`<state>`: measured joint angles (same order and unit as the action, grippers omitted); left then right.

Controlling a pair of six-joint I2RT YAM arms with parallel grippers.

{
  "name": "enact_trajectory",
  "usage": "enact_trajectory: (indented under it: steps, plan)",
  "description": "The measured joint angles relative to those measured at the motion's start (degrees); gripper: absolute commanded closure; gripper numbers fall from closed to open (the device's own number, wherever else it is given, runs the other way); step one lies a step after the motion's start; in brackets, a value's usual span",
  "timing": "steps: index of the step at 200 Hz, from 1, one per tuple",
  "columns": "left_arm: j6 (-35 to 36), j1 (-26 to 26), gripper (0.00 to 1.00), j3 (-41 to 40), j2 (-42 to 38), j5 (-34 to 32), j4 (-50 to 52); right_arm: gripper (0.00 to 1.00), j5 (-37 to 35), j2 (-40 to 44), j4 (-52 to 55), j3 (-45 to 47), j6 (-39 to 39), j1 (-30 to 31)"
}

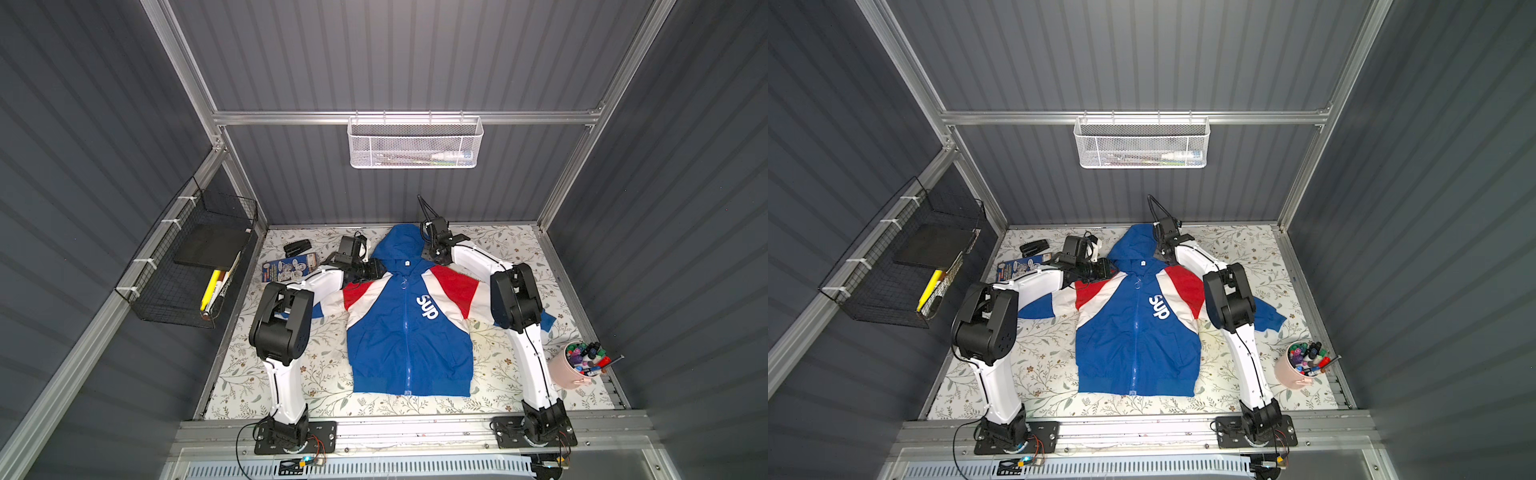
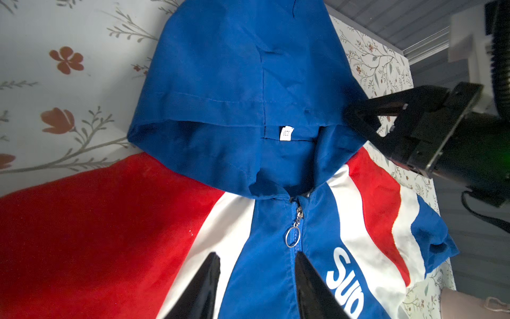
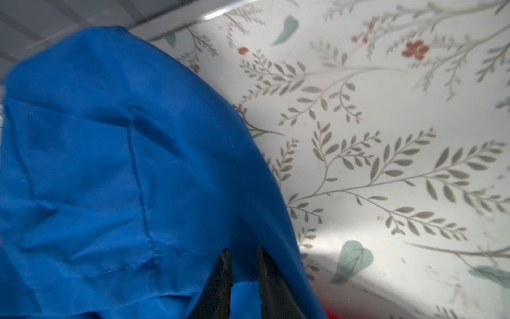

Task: Unzip the jacket
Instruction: Flatten out the jacket at the center of the board.

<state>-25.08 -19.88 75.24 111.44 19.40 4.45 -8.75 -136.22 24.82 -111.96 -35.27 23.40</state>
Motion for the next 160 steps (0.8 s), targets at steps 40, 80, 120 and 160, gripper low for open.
enact_trajectory:
  steps: [40,80,120,160]
  plan:
    - [0.9,0.0,0.39,0.2,0.8,2.4,-0.3,0.79,6.1,-0.1,-0.2,0.9,-2.1,-2.4]
    - [0.9,0.0,0.44,0.2,1.9,5.3,-0.8,0.78,10.5,-0.4,2.5,-1.0,-2.1,-4.3]
    - [1.2,0.0,0.51,2.4,3.8,9.1,-2.2,0.77,14.0,3.1,5.3,-2.9,0.5,-6.1]
    - [1.6,0.0,0.64,2.7,4.9,13.1,-4.7,0.79,20.8,18.2,1.9,9.2,1.0,-5.2]
